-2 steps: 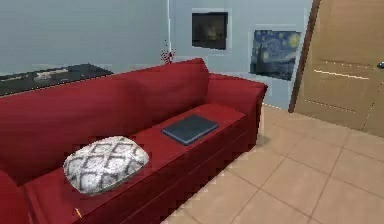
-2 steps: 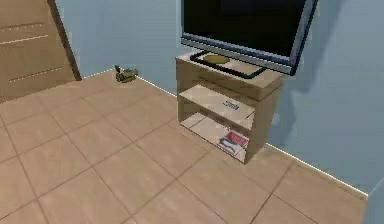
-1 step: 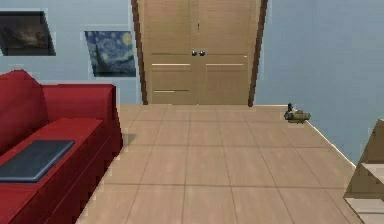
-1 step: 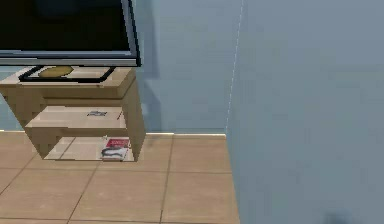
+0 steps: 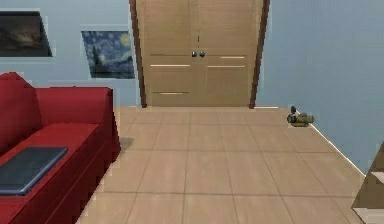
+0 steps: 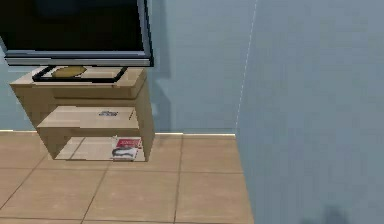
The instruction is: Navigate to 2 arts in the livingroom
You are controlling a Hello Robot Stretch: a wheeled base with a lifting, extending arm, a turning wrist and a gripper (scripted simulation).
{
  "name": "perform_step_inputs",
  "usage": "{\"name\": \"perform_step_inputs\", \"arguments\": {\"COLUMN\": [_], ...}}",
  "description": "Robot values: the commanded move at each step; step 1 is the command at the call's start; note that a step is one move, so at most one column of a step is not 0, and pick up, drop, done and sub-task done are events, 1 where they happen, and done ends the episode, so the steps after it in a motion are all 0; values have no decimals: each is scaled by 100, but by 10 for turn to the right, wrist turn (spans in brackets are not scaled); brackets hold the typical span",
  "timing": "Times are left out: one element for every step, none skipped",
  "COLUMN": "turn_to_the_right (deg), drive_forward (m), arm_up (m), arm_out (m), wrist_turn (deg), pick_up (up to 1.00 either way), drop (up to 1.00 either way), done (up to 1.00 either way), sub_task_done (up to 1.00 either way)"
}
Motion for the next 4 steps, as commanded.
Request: {"name": "perform_step_inputs", "arguments": {"turn_to_the_right": [-60, -30, 90, 0], "drive_forward": [0, 0, 0, 15], "arm_up": [0, 0, 0, 0], "arm_out": [0, 0, 0, 0], "wrist_turn": [0, 0, 0, 0], "pick_up": [0, 0, 0, 0], "drop": [0, 0, 0, 0], "done": [0, 0, 0, 0], "sub_task_done": [0, 0, 0, 0]}}
